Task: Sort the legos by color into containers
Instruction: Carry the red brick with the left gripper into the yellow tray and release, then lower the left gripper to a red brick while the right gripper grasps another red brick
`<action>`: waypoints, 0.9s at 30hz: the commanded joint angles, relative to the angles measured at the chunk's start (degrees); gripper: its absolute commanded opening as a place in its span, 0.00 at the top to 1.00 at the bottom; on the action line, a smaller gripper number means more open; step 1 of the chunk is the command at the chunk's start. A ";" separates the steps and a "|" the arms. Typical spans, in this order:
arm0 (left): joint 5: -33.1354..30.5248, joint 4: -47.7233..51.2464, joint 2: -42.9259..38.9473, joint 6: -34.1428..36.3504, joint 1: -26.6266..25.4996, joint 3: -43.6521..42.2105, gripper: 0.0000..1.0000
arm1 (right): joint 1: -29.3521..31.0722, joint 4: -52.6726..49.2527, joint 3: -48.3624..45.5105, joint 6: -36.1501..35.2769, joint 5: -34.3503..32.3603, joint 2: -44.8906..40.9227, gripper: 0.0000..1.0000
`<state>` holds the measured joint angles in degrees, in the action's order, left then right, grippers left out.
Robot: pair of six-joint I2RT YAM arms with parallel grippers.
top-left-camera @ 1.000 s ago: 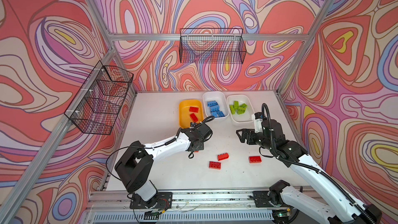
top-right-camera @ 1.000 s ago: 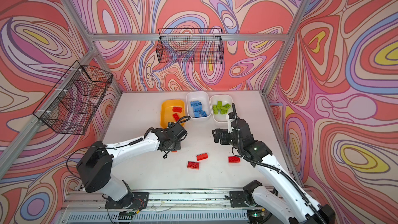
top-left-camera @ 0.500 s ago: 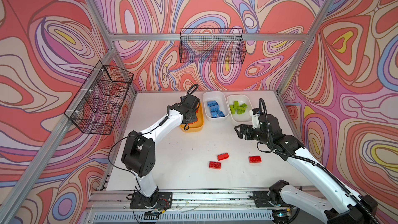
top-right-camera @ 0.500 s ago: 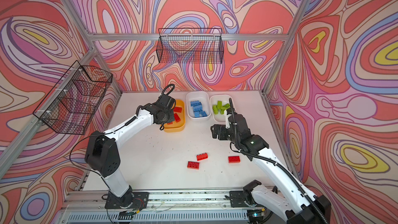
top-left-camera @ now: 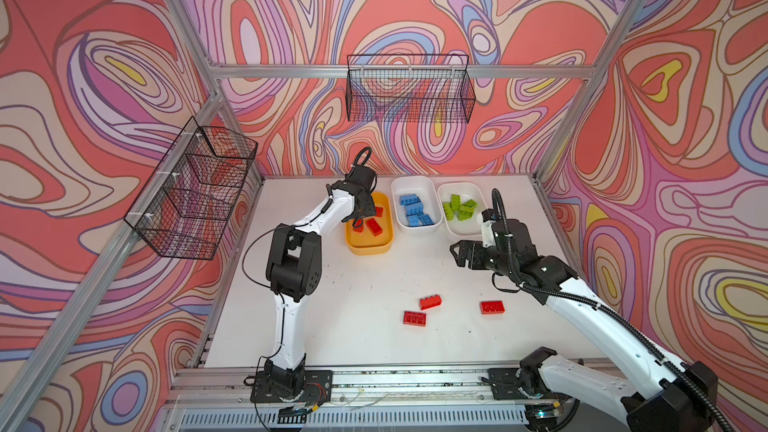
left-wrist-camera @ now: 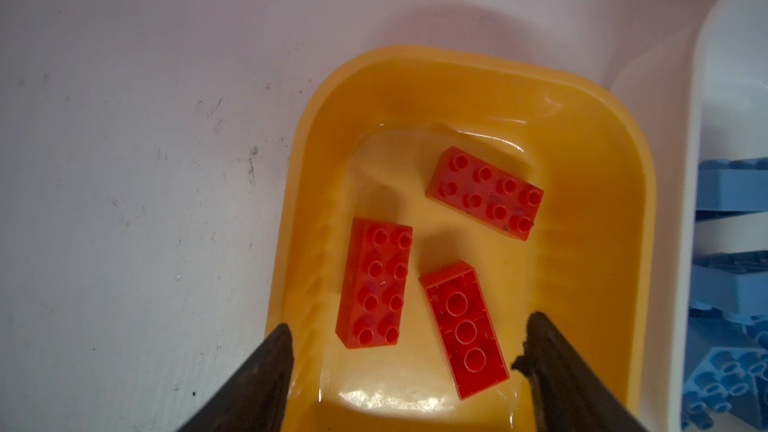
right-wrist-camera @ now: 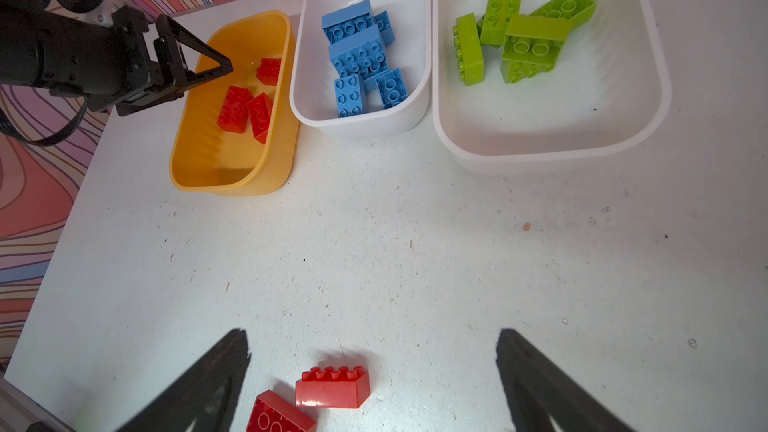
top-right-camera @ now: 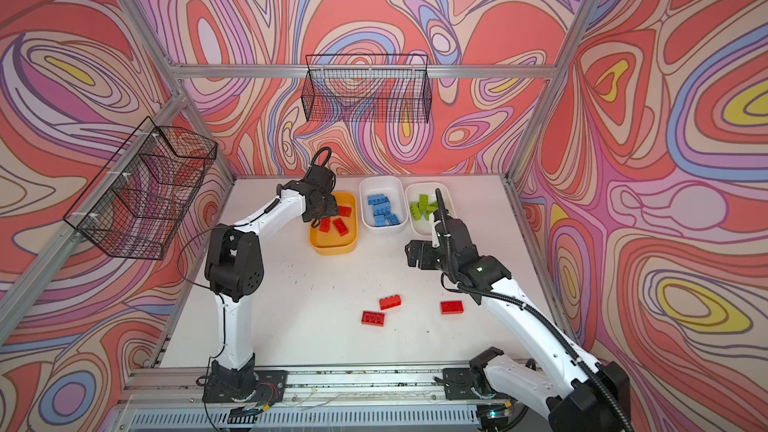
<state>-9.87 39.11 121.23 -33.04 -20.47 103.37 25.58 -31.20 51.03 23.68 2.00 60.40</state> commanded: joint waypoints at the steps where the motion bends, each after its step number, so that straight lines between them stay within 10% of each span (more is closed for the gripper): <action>1: 2.75 -2.20 -4.19 0.30 0.08 -3.10 0.12 | 0.28 1.05 -1.22 0.93 1.84 0.15 0.02; 16: 4.54 -18.04 -47.35 -7.99 -7.08 -54.41 0.07 | 21.01 -0.08 -4.25 11.71 -10.54 10.03 0.02; 27: 3.09 -23.55 -62.03 -14.86 -15.04 -76.59 0.00 | 28.52 2.74 -6.98 19.11 -13.85 17.08 0.02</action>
<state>-6.44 18.94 60.99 -45.58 -35.18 28.53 53.34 -29.80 45.30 39.70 -10.31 76.14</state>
